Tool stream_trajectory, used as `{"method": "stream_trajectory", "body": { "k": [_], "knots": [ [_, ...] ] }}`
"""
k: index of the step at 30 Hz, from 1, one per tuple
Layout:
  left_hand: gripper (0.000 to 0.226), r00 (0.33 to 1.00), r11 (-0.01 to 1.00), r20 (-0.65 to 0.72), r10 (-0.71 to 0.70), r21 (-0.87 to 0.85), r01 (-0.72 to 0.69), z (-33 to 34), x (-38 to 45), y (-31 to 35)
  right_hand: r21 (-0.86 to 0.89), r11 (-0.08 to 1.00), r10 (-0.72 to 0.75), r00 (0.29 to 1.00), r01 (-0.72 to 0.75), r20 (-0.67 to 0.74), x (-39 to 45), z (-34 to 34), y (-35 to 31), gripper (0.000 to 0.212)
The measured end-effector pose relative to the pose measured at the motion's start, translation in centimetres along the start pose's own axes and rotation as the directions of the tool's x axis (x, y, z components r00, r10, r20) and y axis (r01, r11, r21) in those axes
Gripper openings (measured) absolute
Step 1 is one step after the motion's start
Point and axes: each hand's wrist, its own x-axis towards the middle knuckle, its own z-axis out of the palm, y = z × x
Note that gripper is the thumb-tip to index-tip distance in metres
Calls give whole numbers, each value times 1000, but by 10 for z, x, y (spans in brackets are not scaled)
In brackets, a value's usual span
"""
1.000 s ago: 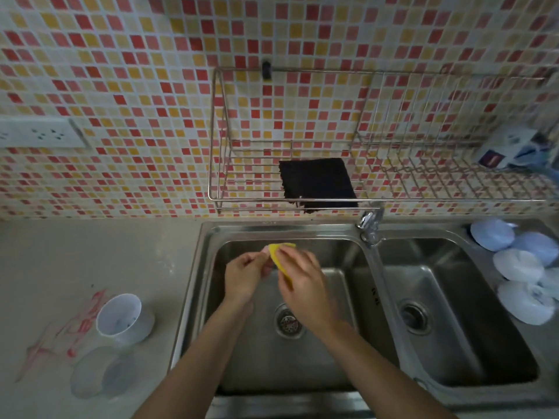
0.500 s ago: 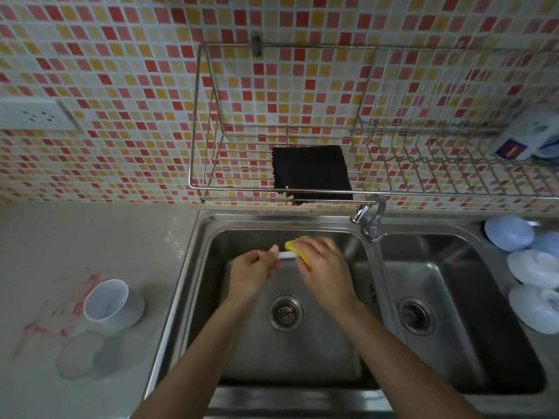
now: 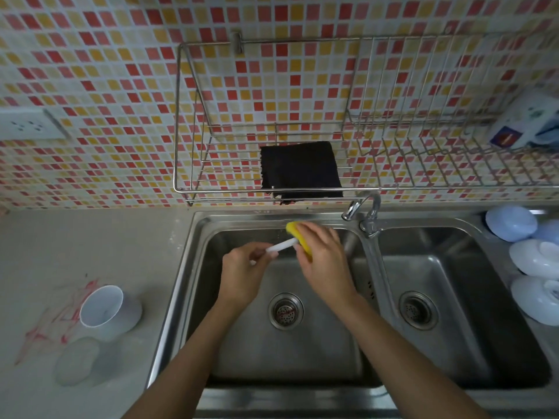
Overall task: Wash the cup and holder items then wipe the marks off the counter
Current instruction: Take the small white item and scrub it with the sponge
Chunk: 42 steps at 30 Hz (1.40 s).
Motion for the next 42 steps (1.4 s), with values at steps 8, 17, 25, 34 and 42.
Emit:
{"method": "stream_trajectory", "body": {
  "k": [8, 17, 25, 34, 42],
  "knots": [
    [10, 992, 970, 39, -123, -208, 129, 12, -2, 4, 83, 986, 151, 988, -147, -44, -25, 12, -8, 48],
    [10, 985, 938, 72, -155, -303, 169, 19, -4, 10, 110, 976, 200, 973, -188, -115, -32, 7, -8, 47],
    [5, 974, 887, 112, -197, -402, 226, 22, -4, 12, 131, 964, 250, 957, -232, -145, -35, -1, -1, 49],
    [8, 974, 954, 134, -180, -217, 206, 28, 4, 0, 209, 898, 403, 915, -388, -34, -51, -8, 37, 46],
    [11, 969, 986, 232, -90, -115, 119, 62, 25, 36, 108, 657, 739, 665, -746, 105, 1, -24, 148, 38]
  ]
}}
